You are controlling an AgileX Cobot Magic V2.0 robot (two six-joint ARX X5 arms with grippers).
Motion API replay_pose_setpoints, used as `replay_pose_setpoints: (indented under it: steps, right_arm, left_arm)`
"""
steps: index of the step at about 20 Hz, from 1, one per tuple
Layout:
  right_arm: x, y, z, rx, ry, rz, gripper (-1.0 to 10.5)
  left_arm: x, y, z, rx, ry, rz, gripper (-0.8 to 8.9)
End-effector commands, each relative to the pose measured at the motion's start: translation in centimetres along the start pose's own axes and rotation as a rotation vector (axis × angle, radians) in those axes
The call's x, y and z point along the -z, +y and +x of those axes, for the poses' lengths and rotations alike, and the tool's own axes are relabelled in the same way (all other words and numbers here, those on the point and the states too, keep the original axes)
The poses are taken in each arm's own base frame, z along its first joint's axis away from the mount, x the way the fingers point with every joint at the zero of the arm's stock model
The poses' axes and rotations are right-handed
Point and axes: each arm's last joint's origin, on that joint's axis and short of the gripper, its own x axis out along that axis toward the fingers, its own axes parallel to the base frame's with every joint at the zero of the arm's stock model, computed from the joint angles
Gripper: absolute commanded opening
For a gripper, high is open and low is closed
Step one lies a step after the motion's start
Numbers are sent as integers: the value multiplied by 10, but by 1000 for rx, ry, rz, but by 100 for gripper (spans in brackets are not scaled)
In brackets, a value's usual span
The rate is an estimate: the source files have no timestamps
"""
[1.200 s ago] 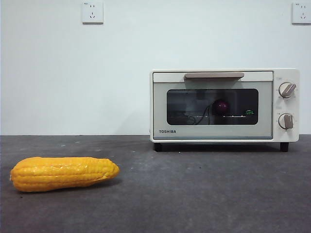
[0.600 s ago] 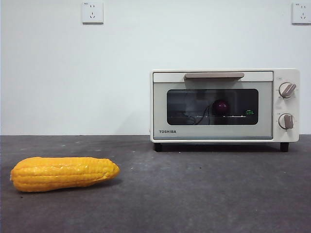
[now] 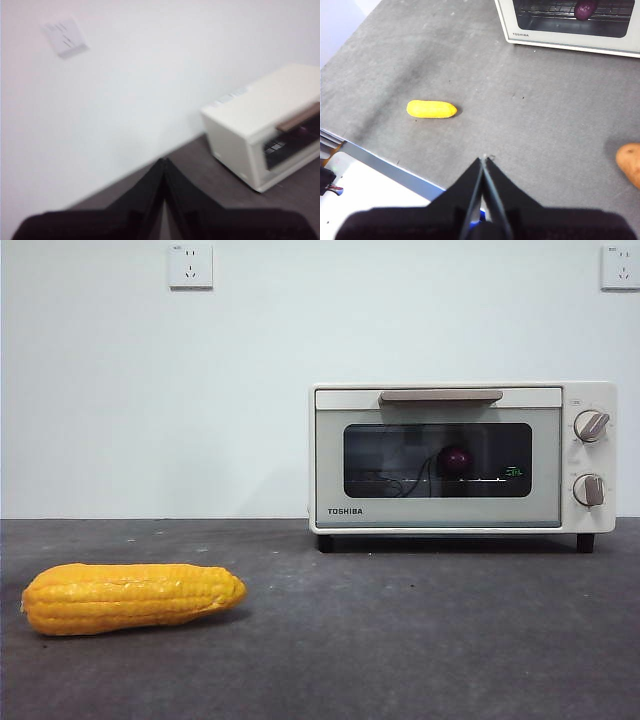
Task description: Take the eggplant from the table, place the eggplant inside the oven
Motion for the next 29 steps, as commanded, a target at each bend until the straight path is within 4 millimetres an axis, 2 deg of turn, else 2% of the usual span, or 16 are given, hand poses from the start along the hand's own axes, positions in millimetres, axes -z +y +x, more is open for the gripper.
replay_pose_setpoints:
  steps: [1,3,5,11,16,20,24,29]
  right_arm:
    - [0,-1,2,0,30,4,1]
    - [-1,-2,4,3,38,8,1]
    - [-2,-2,5,6,44,10,1]
    - [-8,-6,14,7,76,23,1]
    - [-16,-11,27,7,125,43,1]
    - [-25,-18,43,7,186,68,1]
    - [-35,-27,65,7,264,100,1]
    - [-46,-41,98,17,378,145,1]
  left_arm:
    - [4,-3,-18,-52,-29,59,-4]
    - [18,-9,-27,-78,-22,60,-4]
    - [40,-17,-28,-87,-2,56,-4]
    - [128,-40,-3,-88,-8,-52,-4]
    - [203,-62,12,-70,71,-193,-4]
    - [251,-77,17,-69,120,-289,-4]
    - [274,-83,23,-59,187,-360,-5]
    - [281,-86,23,-49,237,-374,-4]
